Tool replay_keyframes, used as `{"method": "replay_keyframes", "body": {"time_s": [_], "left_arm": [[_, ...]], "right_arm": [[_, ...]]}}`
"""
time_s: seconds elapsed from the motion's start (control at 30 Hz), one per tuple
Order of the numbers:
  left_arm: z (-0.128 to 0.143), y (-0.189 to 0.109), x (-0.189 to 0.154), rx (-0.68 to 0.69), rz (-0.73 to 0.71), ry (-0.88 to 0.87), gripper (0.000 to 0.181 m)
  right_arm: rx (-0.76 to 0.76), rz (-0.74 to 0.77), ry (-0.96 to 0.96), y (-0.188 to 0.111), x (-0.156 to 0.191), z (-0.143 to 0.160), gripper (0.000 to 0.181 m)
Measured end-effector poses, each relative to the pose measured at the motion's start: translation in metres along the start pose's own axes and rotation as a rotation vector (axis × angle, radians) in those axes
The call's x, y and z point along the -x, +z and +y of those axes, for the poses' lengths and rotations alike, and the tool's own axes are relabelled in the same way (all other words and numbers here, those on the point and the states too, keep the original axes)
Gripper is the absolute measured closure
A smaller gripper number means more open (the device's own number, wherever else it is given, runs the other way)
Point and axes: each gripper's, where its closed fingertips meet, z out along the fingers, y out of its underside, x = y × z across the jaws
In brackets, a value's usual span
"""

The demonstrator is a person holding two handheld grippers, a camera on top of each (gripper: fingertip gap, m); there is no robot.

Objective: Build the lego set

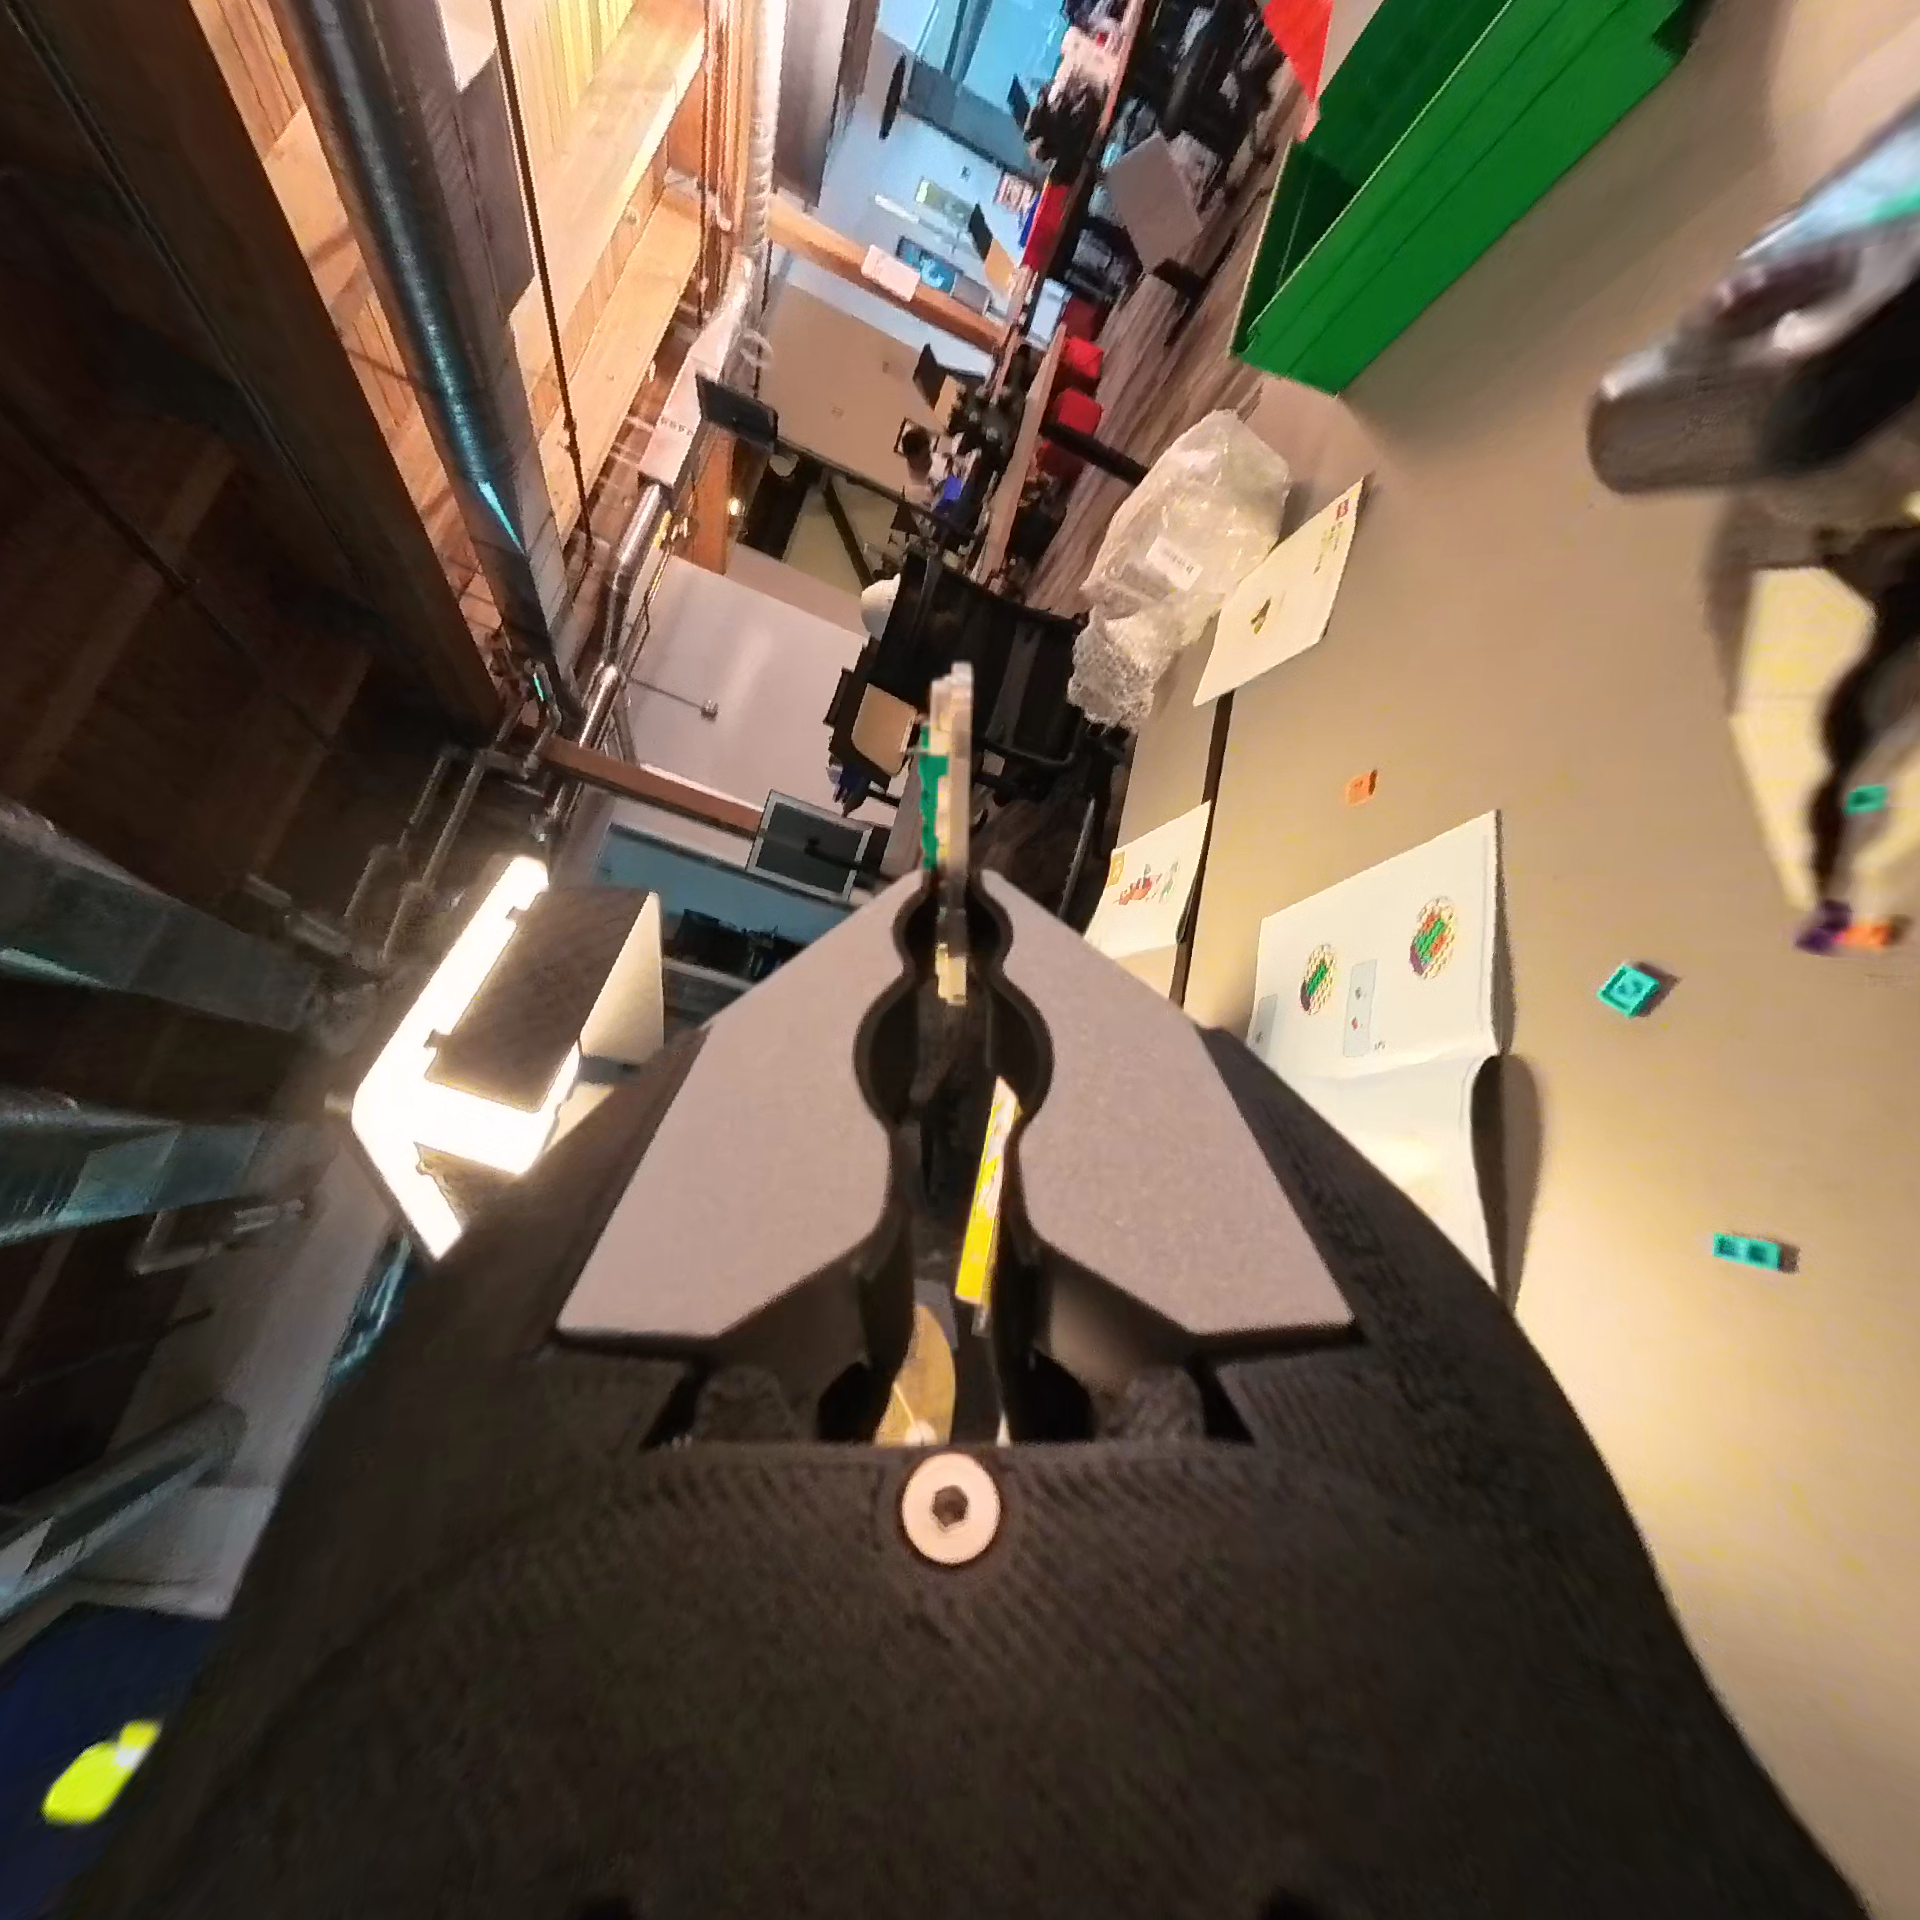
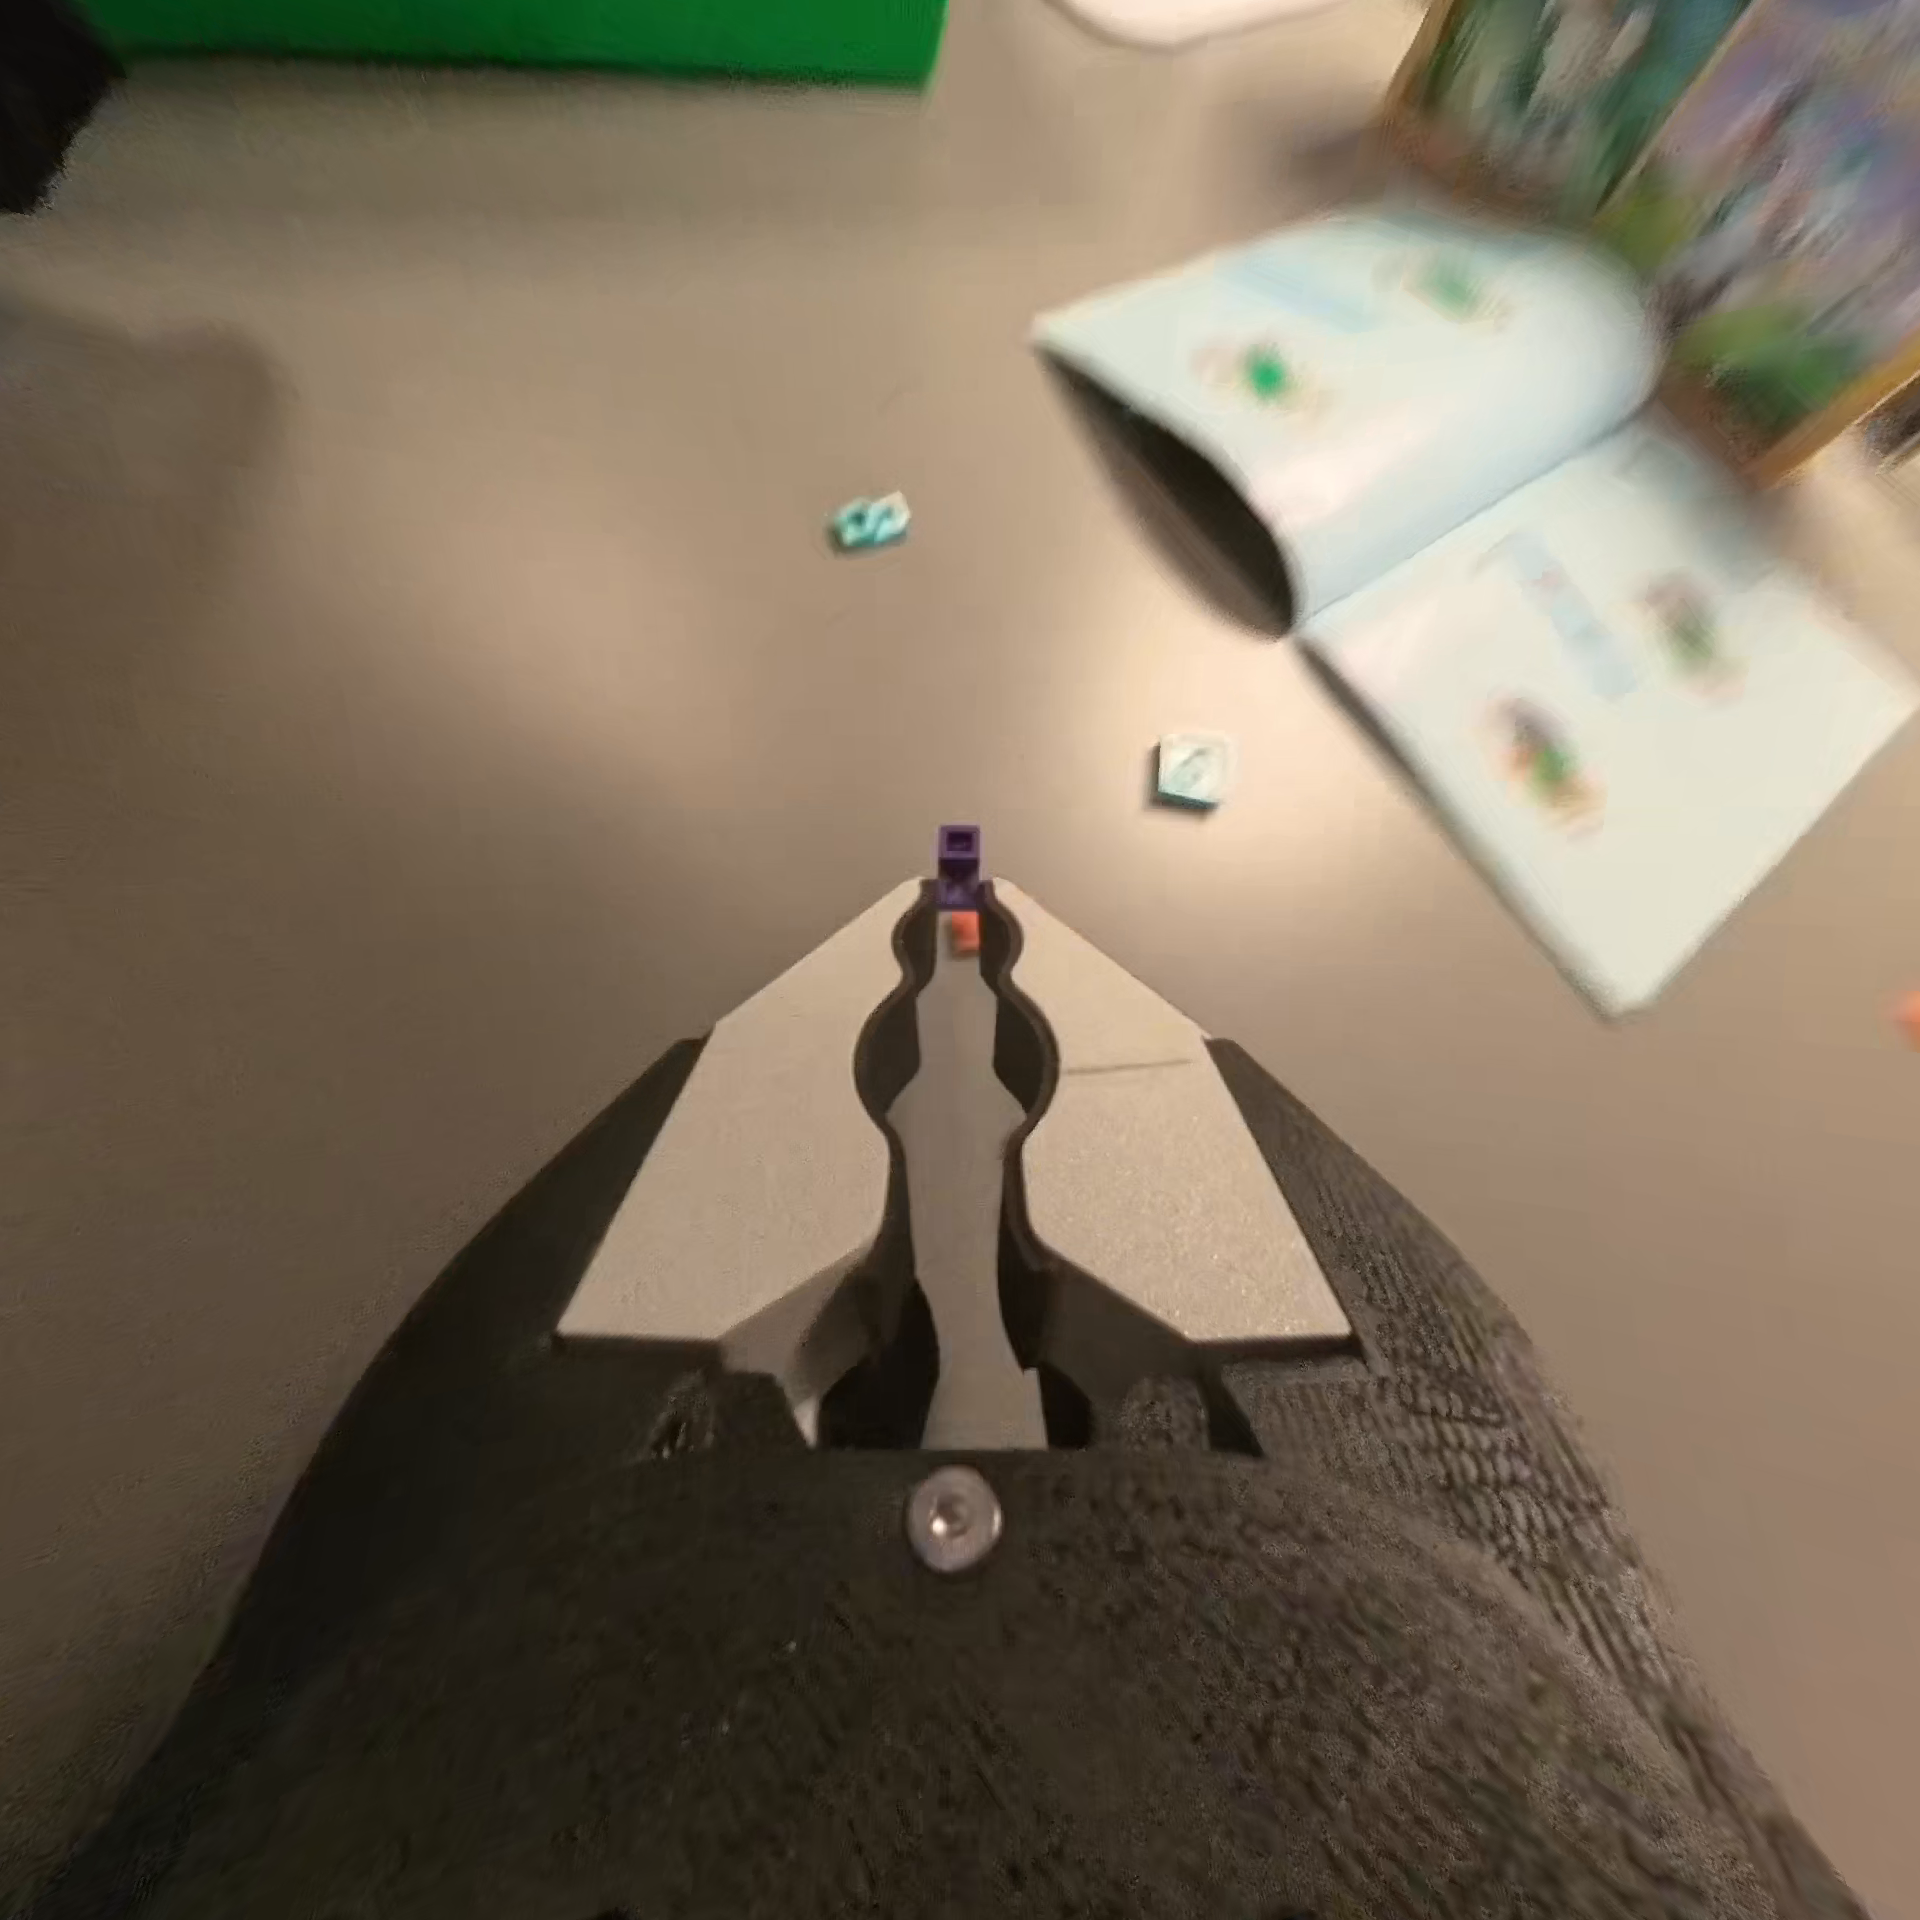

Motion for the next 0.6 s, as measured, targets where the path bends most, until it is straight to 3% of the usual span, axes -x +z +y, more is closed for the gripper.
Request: {"method": "replay_keyframes", "body": {"time_s": [0.03,0.17,0.3,0.47,0.6], "left_arm": [[-0.006,0.0,-0.003,-0.027,0.012,0.011,0.177],[-0.039,0.003,-0.017,-0.153,0.064,0.061,0.177],[-0.068,0.007,-0.035,-0.254,0.124,0.115,0.178],[-0.103,0.002,-0.052,-0.376,0.163,0.183,0.177],[-0.119,-0.009,-0.059,-0.43,0.181,0.223,0.177]], "right_arm": [[-0.067,0.044,-0.085,-0.013,-0.01,-0.014,0.176],[-0.344,0.464,-0.578,-0.107,-0.076,-0.101,0.175],[-0.483,0.816,-1.255,-0.197,-0.07,-0.179,0.175],[-0.451,0.896,-1.927,-0.22,-0.024,-0.204,0.175],[-0.412,0.835,-2.182,-0.225,-0.002,-0.198,0.175]]}}
